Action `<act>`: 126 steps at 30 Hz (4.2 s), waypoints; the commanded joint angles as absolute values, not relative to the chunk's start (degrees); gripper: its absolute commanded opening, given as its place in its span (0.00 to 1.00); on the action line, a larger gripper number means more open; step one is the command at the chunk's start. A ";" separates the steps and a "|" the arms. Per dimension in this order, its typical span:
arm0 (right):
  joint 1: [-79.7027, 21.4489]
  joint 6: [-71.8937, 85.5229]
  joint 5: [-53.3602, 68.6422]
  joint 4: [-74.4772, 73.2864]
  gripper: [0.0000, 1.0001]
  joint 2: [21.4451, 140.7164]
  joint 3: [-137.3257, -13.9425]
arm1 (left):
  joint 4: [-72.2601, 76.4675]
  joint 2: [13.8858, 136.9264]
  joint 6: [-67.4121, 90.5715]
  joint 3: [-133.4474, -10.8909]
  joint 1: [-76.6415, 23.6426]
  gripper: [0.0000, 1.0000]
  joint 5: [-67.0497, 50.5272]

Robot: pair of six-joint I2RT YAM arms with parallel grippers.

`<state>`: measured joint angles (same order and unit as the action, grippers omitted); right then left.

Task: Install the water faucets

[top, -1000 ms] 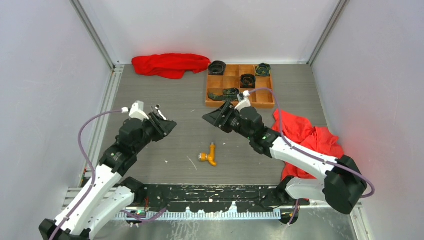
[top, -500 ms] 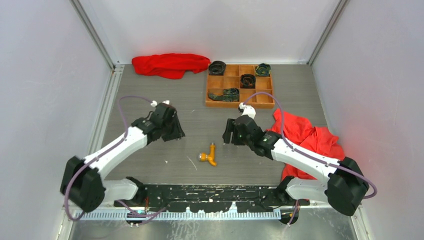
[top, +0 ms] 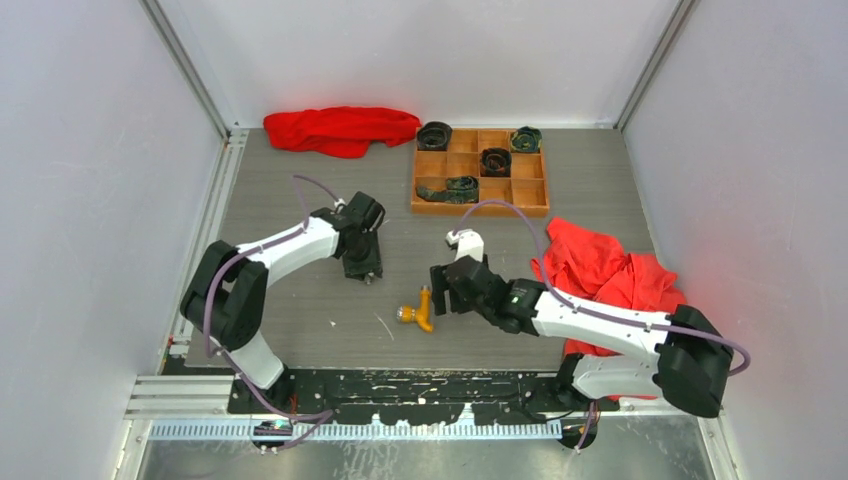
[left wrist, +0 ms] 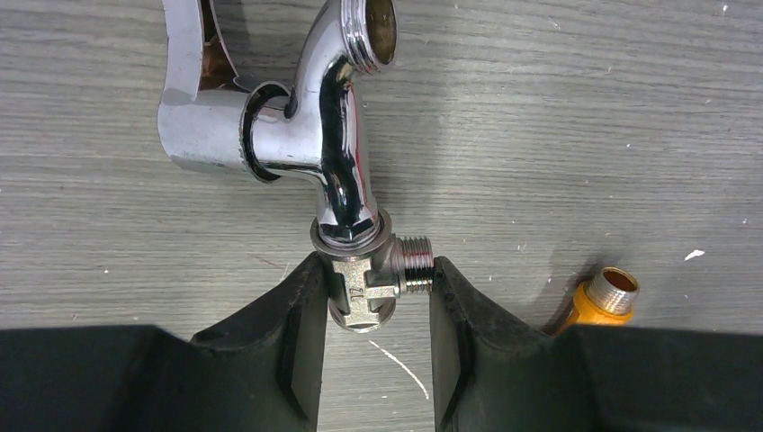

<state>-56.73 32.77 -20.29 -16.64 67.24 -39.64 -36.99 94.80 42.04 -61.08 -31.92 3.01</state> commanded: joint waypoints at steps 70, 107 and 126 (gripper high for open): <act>-67.26 -17.95 5.71 14.16 0.01 44.38 -19.59 | -17.11 81.89 42.30 -51.80 -36.36 0.42 -54.56; -41.69 63.05 17.96 51.18 1.00 43.03 -14.25 | 57.96 63.00 63.31 -27.79 -33.73 0.00 -36.46; -41.66 65.55 23.83 69.78 0.73 59.06 -16.79 | 61.11 65.33 66.36 -28.19 -33.82 0.00 -39.99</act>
